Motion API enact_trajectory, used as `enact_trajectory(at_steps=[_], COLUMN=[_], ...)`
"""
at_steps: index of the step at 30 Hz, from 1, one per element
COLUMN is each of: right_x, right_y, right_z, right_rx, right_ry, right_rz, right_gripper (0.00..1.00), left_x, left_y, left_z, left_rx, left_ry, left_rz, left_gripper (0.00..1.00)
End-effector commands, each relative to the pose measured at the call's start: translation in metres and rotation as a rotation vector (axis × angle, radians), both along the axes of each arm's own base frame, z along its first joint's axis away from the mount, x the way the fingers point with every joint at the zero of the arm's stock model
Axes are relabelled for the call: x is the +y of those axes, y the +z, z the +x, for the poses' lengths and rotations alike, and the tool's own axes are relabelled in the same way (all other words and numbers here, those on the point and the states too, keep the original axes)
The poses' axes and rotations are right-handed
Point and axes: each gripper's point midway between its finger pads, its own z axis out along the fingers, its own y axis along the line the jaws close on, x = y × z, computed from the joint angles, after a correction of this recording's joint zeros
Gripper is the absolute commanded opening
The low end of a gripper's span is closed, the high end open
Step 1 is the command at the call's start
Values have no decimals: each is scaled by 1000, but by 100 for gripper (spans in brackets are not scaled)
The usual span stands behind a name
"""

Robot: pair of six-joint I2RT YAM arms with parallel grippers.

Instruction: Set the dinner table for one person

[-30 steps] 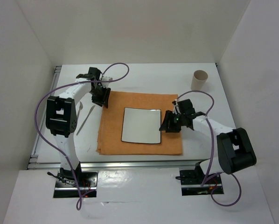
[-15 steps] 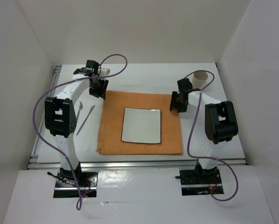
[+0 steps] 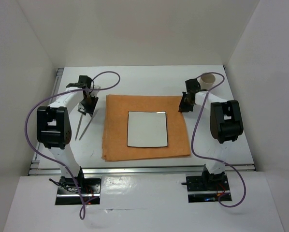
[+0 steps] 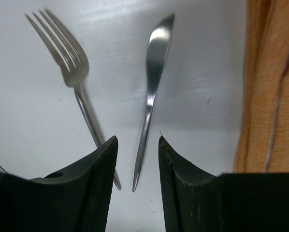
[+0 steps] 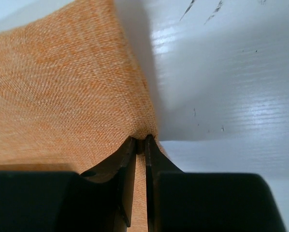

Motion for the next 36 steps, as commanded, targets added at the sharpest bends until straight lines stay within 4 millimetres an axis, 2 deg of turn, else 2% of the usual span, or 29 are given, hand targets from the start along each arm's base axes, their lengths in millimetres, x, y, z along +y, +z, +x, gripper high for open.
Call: enact_trajectory(at_steps=[1,3,6,10,11,15,17,19,20,22,23,24,25,26,27,28,29,31,32,34,36], right_x=[-9,-8,-4,-12,-11,-4,-6,-5,-5,-6,0,0,11,14,17,22,26,28,28,30,29], right_y=[-12,-16,-12,-17,-11,-19,-17,-11,-7,0,12,21,27,46,52,60,79,96,113,121,136], right_z=[23,22,17,4,8,-1,-6,-11,-10,-9,-6,-2,-4,-1,-4,-7,-7,-9,-9,-16,-22], right_rx=[-45,-32,-46,-53,-76,-38,-51,-67,-78,-101,-134,-160,-180,-223,-234,-255,-303,-341,-381,-396,-418], right_ry=[-110,-140,-160,-231,-241,-308,-323,-310,-300,-250,-215,-194,-132,-112,-92,-70,-54,-37,-38,-21,-21], right_rz=[53,68,108,91,103,170,150,140,138,117,122,115,101,91,72,40,47,43,53,52,58], right_gripper=[8,6,1,0,0,0,26,51,56,58,59,59,59,60,60,61,61,62,62,62,64], left_x=[9,11,11,9,11,11,11,9,10,18,17,17,19,20,18,13,10,-2,-5,-12,-10], left_y=[-6,-18,-23,-23,-26,-26,-19,-27,-27,-31,-31,-39,-41,-45,-45,-50,-51,-56,-61,-65,-73], left_z=[-18,-31,-39,-33,-36,-32,-33,-42,-42,-44,-44,-46,-47,-51,-54,-55,-58,-59,-59,-67,-70], left_rx=[23,60,74,58,76,73,64,93,94,106,106,133,143,167,178,192,204,215,240,295,326], left_ry=[-24,-22,-23,-17,-15,-16,-24,-51,-62,-61,-68,-79,-77,-78,-81,-98,-118,-143,-148,-154,-134], left_rz=[62,71,71,57,67,68,70,62,65,110,119,122,135,135,126,98,77,13,-9,-50,-40], left_gripper=[46,46,46,46,46,46,46,46,46,46,46,46,46,46,46,46,46,45,44,41,36])
